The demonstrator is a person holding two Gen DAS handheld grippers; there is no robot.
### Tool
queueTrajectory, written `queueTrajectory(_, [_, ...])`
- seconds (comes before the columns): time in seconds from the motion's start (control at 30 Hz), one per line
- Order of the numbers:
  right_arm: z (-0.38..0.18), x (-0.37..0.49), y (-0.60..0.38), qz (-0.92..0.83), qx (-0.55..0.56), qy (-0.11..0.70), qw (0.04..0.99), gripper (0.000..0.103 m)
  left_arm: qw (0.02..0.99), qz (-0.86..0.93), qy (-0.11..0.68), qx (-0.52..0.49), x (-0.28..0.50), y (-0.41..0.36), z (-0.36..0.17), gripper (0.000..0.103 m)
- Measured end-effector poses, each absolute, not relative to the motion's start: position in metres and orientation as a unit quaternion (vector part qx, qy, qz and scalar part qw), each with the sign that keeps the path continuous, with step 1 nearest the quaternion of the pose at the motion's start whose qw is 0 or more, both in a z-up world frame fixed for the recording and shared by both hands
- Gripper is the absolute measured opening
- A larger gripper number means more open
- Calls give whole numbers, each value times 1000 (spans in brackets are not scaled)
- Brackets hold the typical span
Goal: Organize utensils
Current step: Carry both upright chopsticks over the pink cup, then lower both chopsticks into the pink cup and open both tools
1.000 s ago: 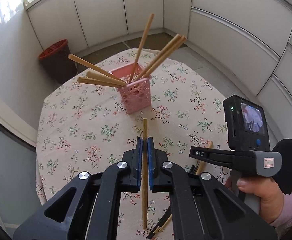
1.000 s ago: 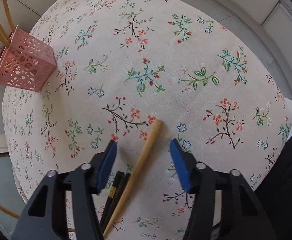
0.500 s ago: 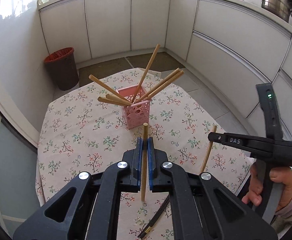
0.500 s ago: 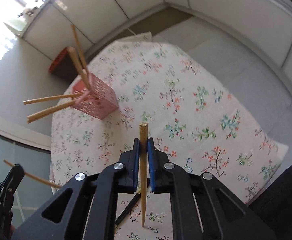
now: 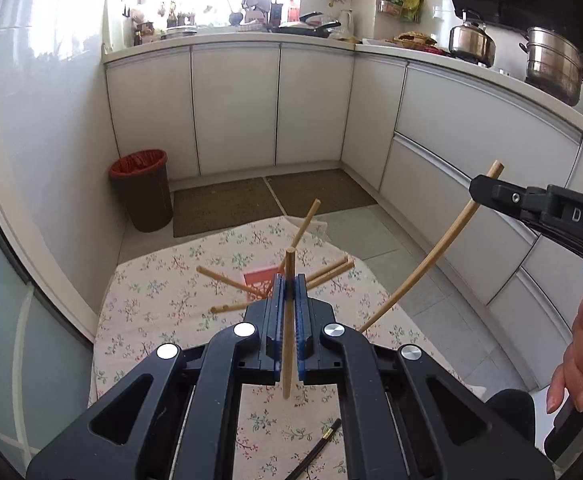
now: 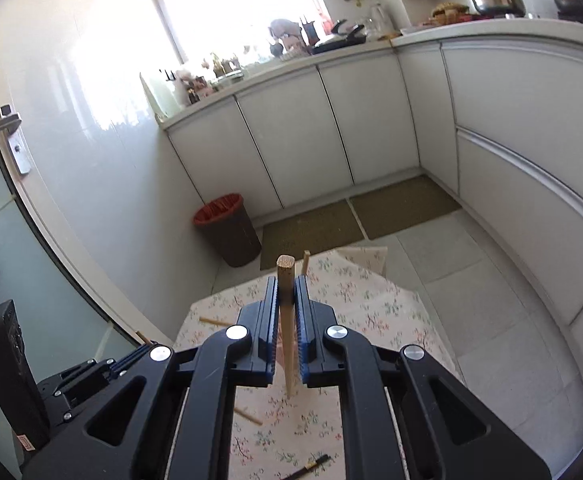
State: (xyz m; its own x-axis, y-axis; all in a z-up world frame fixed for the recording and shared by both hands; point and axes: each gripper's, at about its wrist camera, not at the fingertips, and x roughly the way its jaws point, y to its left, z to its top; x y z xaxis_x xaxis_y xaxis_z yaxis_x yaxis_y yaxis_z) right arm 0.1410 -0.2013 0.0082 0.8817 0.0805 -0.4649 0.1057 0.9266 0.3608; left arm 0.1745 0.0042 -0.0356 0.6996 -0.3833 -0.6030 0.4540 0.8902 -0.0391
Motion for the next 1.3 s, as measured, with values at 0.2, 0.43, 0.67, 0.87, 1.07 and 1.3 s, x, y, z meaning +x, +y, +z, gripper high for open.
queueTrajectory(0.2, [43,167,-203,8,186,207,961,8,936,-210,280,27,195,3,4,4])
queueTrajectory(0.43, [35,215,-199,12,170,199,965,8,945,-191,265,30,232,-19,13,4])
queueTrajectory(0.67, [10,256,-200,13,160,212,964,8,943,-164,290,14,282,-27,-20,4])
queueTrajectory(0.87, [-15,280,-199,13,165,224,961,8,927,-160,338,1,309,-23,-61,7])
queueTrajectory(1.07, [-30,295,-194,11,167,228,959,8,939,-147,308,-32,303,3,-49,12])
queueTrajectory(1.3, [-55,307,-184,17,173,244,954,8,946,-127,297,-26,297,11,-41,19])
